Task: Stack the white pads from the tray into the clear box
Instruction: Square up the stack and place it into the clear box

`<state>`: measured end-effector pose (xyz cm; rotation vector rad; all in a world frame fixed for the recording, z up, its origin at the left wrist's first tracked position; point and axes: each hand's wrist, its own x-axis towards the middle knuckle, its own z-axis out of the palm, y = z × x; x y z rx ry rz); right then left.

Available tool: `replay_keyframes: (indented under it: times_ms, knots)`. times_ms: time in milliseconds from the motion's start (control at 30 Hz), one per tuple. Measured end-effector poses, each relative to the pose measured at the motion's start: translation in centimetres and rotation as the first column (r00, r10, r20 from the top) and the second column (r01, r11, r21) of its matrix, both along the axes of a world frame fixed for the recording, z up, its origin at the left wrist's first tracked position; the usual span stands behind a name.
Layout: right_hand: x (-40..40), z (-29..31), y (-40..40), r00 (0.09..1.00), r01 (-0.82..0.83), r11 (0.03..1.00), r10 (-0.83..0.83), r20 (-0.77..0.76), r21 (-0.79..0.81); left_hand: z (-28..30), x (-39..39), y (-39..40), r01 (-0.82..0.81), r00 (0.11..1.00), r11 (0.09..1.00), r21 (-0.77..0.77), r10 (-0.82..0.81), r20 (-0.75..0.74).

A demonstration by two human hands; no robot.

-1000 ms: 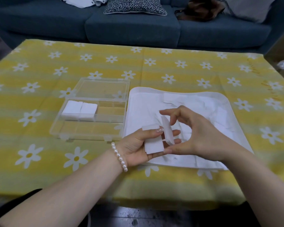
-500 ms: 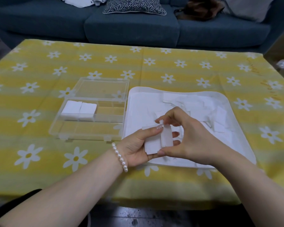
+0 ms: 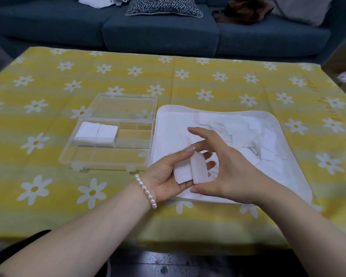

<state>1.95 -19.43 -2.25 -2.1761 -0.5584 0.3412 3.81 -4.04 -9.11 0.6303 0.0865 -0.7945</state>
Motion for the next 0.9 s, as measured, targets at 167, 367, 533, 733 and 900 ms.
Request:
replay_keyframes:
  times_ms: [167,367,533,733,900]
  knots:
    - [0.02,0.03,0.04,1.0,-0.007,1.0,0.007,-0.008,-0.016,-0.18,0.06,0.02,-0.004,1.0,1.0,-0.014,0.004,0.014]
    - [0.13,-0.1,-0.08,1.0,-0.003,0.999,0.003,0.014,-0.039,0.05,-0.06,0.07,0.01,1.0,0.999,-0.043,-0.009,0.013]
    - [0.19,-0.27,-0.12,0.999,-0.03,0.996,0.033,0.032,-0.086,0.03,-0.01,0.08,0.011,1.0,0.999,-0.044,-0.011,0.001]
    - [0.61,-0.4,-0.68,0.998,0.007,0.997,-0.002,0.062,-0.082,0.12,-0.01,0.31,-0.009,1.0,1.0,-0.03,0.008,-0.027]
    - [0.69,-0.55,-0.78,0.997,0.029,0.998,-0.025,0.07,-0.047,0.18,-0.45,-0.06,0.032,0.998,0.999,-0.017,-0.033,-0.046]
